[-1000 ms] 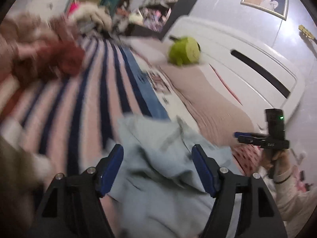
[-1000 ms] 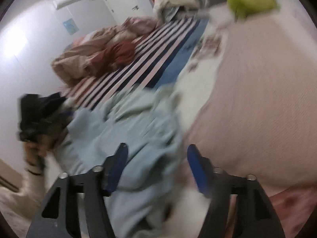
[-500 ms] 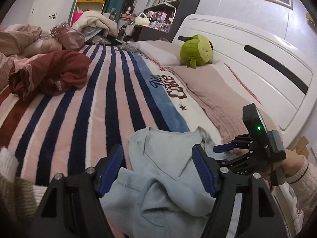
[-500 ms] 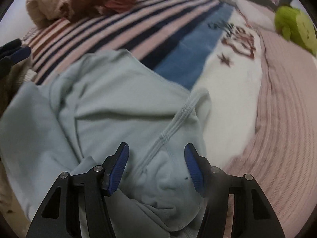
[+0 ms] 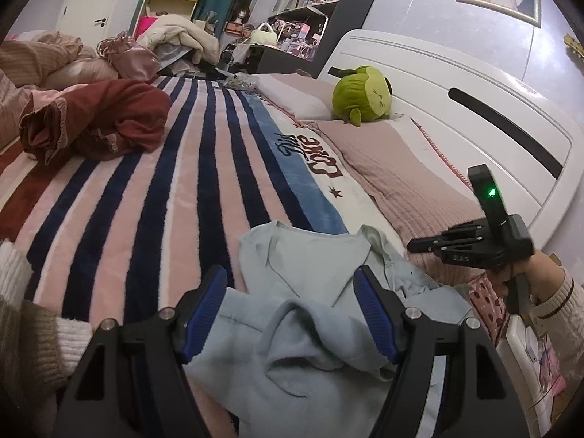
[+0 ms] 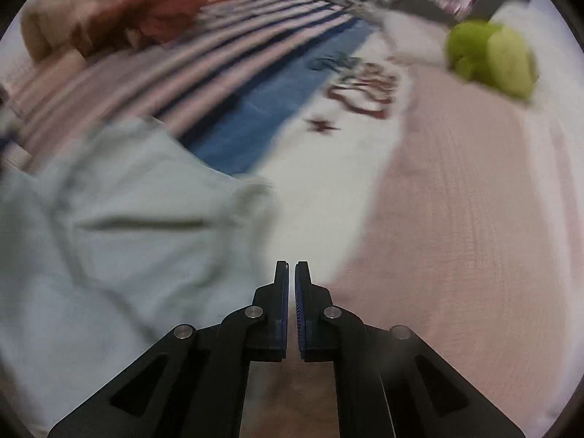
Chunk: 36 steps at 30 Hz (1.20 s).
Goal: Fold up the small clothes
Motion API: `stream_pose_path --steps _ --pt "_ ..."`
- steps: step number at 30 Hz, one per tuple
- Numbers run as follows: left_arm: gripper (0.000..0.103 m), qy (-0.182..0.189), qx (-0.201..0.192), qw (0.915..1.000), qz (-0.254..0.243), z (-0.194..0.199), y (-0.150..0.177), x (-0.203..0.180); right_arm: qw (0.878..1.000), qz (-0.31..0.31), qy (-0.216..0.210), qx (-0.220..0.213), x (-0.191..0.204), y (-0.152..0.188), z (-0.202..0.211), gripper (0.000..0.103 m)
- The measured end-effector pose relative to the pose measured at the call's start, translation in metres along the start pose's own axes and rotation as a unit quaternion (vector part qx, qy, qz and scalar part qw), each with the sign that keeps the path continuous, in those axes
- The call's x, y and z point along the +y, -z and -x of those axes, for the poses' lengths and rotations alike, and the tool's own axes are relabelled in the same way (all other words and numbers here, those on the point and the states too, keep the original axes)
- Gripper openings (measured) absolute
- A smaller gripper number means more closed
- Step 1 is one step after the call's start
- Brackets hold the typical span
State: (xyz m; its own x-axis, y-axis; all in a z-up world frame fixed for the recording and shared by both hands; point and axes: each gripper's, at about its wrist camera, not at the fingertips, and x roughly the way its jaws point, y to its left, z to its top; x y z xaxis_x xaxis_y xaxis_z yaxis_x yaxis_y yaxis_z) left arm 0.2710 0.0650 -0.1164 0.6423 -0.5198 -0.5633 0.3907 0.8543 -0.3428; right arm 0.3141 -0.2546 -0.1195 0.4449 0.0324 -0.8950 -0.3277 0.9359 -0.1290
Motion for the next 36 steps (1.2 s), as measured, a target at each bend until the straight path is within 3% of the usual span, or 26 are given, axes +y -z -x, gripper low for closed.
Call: stream_pose_path --steps 1,3,5,7,9,11,20,25,27,29,32,33,35,36 --pt "0.068 0.0 -0.001 1.0 0.0 0.0 0.0 0.0 0.999 -0.013 -0.032 0.002 0.003 -0.003 0.0 0.0" --pt "0.069 -0.004 -0.001 1.0 -0.004 -0.001 -0.001 -0.003 0.998 -0.014 -0.063 0.014 0.018 -0.006 -0.007 0.009" --pt "0.069 -0.012 0.002 0.9999 -0.011 -0.003 0.0 -0.005 0.998 -0.002 -0.056 0.034 0.032 -0.006 -0.019 0.029" --pt "0.069 -0.014 0.004 0.9998 -0.013 -0.004 0.002 -0.005 0.999 0.01 -0.025 0.038 0.042 -0.007 -0.03 0.032" --pt "0.069 -0.012 0.005 0.9999 -0.008 -0.005 0.004 -0.004 0.998 0.027 0.049 0.035 0.048 -0.011 -0.041 0.029" --pt "0.069 -0.012 0.004 0.9999 -0.008 -0.003 0.005 -0.004 0.991 0.064 0.116 0.031 0.051 -0.01 -0.046 0.003" --pt "0.069 -0.014 0.007 0.9998 -0.012 -0.007 0.008 -0.003 0.979 0.075 0.19 0.014 0.004 -0.007 -0.018 0.0" --pt "0.069 -0.02 0.015 0.9996 -0.015 -0.004 0.011 -0.002 0.983 0.075 0.161 0.041 -0.005 -0.005 -0.038 0.001" --pt "0.069 -0.017 0.016 0.9996 -0.015 0.004 0.011 -0.002 0.988 0.055 0.137 0.037 -0.008 -0.005 -0.021 0.012" --pt "0.071 -0.014 0.014 0.9996 -0.021 0.015 0.011 -0.005 0.993 0.042 0.112 0.016 -0.01 -0.001 0.007 0.043" --pt "0.076 0.001 0.022 0.9987 -0.046 0.028 0.015 -0.012 0.999 0.026 0.038 -0.022 -0.008 0.016 0.051 0.047" --pt "0.076 0.009 0.027 0.9982 -0.052 0.031 0.017 -0.013 0.999 0.019 -0.011 -0.036 -0.006 0.027 0.067 0.048" --pt "0.076 0.03 0.042 0.9967 -0.063 0.034 0.024 -0.017 0.996 0.023 -0.074 -0.05 0.001 0.042 0.079 0.065" --pt "0.077 0.034 0.05 0.9955 -0.073 0.034 0.027 -0.02 0.993 0.041 -0.095 -0.064 0.011 0.055 0.086 0.068"
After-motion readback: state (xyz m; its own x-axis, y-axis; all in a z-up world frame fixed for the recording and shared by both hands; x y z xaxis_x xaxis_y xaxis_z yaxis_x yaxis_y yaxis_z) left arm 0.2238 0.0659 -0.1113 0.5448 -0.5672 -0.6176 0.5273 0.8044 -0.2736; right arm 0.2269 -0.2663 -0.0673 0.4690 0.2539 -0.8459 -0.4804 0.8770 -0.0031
